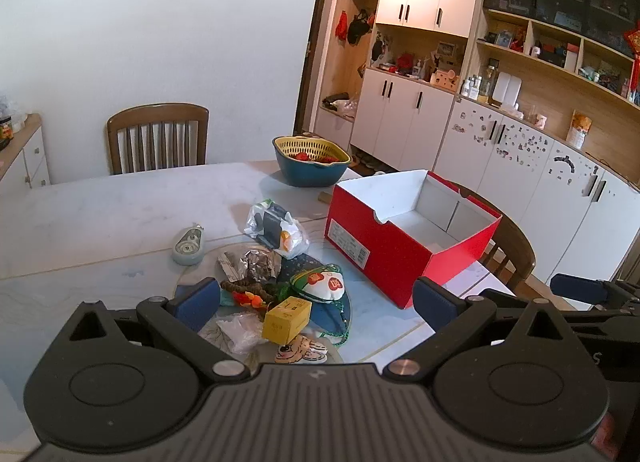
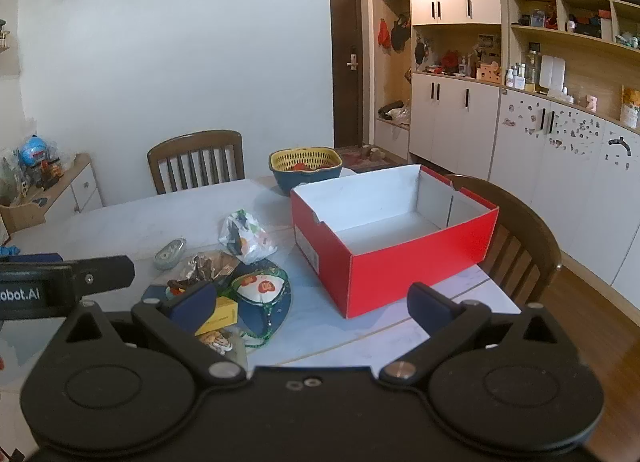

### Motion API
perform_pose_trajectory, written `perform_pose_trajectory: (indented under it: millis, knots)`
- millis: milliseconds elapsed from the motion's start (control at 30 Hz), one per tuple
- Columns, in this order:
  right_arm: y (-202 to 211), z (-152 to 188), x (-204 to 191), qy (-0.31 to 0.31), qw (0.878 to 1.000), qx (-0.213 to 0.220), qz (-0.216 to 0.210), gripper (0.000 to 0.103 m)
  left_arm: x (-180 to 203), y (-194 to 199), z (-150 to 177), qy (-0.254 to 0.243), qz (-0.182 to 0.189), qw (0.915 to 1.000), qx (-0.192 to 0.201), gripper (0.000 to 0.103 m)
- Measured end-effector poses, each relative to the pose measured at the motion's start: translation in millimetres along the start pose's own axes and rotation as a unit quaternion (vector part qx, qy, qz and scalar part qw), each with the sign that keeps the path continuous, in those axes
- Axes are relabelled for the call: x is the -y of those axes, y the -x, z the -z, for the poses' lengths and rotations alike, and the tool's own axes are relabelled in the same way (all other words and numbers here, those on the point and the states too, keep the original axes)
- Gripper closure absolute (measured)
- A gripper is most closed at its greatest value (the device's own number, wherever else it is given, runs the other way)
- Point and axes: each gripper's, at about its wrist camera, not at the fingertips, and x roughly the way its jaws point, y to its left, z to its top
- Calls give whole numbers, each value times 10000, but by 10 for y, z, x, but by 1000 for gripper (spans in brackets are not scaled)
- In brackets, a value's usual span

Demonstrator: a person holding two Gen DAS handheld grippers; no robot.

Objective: Organize objects
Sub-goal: 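Move both tools toward the items on the blue placemat, then grasp the yellow box with the left tool while the right tool grasps the embroidered pouch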

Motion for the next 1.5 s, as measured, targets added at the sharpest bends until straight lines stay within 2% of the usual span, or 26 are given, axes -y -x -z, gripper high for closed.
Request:
perform_pose_trajectory:
  millis: [333, 567, 767, 967, 1167, 1267, 1333, 1500]
  knots:
    - [-141, -34, -9, 140, 9998, -126, -47, 3, 2, -156, -1, 100, 66, 9999, -35, 0]
    - [-389, -96, 60, 207, 9991, -287, -237, 3, -31, -297, 13, -196, -59, 9996, 201, 0]
    - [-709, -151, 109, 396, 9953, -616, -633, 5, -73, -562, 59, -314, -78, 9995, 54, 0]
    - [-1050, -214, 95, 582, 9895, -884, -983, 6, -158, -974, 192, -461, -355, 9977, -336, 0]
    - [-1483, -293, 14, 671, 9806, -1248, -1353, 6, -167, -1280, 331, -742, -302, 9953, -542, 0]
    - [-1675, -317, -77, 867, 9776, -1324, -1386, 7, -109, -1394, 373, -929, -253, 9935, -600, 0]
    - [-1787, -322, -120, 944, 9766, -1365, -1369, 11, -79, -1470, 391, -1013, -222, 9924, -654, 1]
    - [-2055, -278, -212, 1148, 9715, -1570, -1356, 11, -89, -1649, 431, -1131, -282, 9898, -817, 1]
